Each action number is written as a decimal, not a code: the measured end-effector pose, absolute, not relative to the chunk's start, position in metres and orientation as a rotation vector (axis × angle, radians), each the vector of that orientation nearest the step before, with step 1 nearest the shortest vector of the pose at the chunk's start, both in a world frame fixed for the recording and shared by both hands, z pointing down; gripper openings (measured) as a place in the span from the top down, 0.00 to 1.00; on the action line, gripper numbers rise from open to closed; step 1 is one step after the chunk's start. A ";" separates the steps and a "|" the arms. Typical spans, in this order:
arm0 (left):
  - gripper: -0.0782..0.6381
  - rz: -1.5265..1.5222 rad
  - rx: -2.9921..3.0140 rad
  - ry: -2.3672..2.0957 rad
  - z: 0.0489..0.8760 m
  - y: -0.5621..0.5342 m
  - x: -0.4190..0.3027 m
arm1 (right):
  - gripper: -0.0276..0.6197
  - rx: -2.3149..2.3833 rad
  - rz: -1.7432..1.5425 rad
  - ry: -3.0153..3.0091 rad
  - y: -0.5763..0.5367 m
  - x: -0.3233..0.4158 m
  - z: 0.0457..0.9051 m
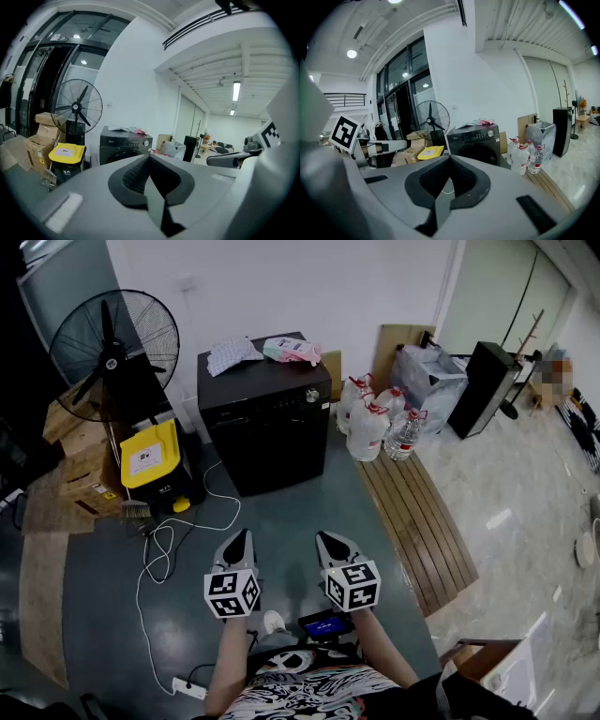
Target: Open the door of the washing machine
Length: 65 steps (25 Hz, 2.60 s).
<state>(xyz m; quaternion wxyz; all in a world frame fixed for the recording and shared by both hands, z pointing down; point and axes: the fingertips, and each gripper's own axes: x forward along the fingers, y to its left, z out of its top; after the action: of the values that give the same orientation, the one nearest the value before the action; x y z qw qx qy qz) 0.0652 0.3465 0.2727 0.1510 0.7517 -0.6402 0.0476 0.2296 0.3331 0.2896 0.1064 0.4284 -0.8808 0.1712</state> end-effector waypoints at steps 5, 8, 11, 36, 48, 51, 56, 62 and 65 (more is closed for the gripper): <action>0.89 0.121 2.180 -1.818 0.271 0.350 0.070 | 0.95 1.247 0.521 -2.586 0.339 0.228 0.295; 0.89 0.125 2.179 -1.820 0.274 0.351 0.071 | 0.95 1.236 0.522 -2.592 0.341 0.228 0.296; 0.89 0.095 2.177 -1.827 0.273 0.350 0.070 | 0.95 1.244 0.534 -2.605 0.337 0.229 0.295; 0.69 0.309 2.234 -1.582 0.404 0.072 -0.084 | 0.70 1.371 0.681 -2.415 0.070 0.079 0.383; 0.68 0.392 2.266 -1.389 0.495 -0.047 -0.125 | 0.72 1.312 0.690 -2.337 -0.049 0.002 0.437; 0.67 0.423 2.272 -1.365 0.518 -0.067 -0.127 | 0.72 1.319 0.711 -2.304 -0.059 0.003 0.453; 0.67 0.469 2.256 -1.341 0.548 -0.084 -0.130 | 0.72 1.313 0.733 -2.267 -0.067 0.003 0.473; 0.66 0.534 2.268 -1.319 0.579 -0.105 -0.134 | 0.72 1.308 0.760 -2.255 -0.079 0.000 0.493; 0.64 0.568 2.265 -1.317 0.598 -0.119 -0.139 | 0.72 1.316 0.771 -2.246 -0.085 0.001 0.504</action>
<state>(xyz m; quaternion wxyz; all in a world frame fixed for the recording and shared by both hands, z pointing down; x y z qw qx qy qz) -0.1388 -0.1188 0.5977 0.2282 0.8226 -0.4782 0.2064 0.0013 -0.0848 0.5045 0.2117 0.4736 -0.8086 0.2774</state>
